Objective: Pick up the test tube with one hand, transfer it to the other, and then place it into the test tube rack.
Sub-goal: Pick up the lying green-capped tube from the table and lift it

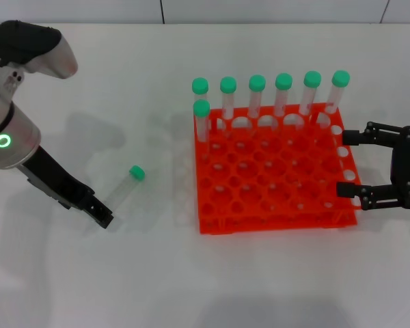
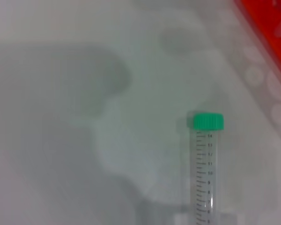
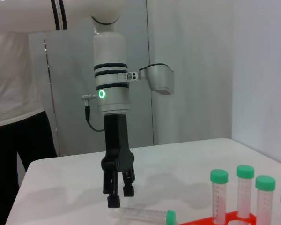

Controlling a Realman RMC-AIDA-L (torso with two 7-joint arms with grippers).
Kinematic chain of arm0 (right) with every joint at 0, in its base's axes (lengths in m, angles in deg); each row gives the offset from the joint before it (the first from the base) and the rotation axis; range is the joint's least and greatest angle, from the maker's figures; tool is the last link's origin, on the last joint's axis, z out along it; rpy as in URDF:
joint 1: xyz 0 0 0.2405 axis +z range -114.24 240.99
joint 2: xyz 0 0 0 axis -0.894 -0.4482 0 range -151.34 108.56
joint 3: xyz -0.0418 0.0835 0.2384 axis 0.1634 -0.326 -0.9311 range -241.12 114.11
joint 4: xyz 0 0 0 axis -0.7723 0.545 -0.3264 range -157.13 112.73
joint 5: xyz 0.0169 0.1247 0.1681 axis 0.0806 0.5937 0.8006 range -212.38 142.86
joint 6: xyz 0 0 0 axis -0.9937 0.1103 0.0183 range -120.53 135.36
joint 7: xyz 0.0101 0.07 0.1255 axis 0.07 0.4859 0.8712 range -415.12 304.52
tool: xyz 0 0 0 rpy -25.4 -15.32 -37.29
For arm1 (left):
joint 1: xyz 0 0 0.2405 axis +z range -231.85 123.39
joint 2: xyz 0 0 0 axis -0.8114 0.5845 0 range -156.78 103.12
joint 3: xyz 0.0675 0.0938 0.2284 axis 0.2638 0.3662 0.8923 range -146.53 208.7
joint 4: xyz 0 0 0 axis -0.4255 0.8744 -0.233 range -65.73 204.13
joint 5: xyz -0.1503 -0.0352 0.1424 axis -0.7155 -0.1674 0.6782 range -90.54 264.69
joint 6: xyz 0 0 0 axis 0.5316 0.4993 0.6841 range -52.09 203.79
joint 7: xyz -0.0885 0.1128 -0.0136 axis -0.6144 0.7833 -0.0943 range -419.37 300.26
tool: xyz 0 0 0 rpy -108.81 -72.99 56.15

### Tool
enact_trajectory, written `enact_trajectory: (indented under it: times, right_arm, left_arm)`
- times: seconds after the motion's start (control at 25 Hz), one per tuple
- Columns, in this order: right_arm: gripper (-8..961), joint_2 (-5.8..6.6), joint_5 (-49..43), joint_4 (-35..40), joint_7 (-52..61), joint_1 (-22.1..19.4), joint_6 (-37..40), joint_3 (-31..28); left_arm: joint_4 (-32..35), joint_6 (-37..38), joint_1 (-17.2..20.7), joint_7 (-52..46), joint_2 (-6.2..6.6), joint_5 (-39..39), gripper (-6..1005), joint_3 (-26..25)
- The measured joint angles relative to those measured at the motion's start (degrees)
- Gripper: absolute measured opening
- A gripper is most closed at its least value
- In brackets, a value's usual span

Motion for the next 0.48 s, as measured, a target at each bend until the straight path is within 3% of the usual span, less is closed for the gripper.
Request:
enact_trajectory:
  times: [0.28, 0.48]
  right_arm:
    - [875, 0.02, -0.01, 0.02, 0.0, -0.03, -0.02, 0.0]
    - [875, 0.02, -0.01, 0.02, 0.0, -0.04, -0.03, 0.0]
  left_arm:
    - [-0.89, -1.25, -0.23, -1.79, -0.08, -1.26, 871, 2.81]
    - [-1.13, -2.09, -0.16, -2.67, -0.08, -1.39, 705, 3.63]
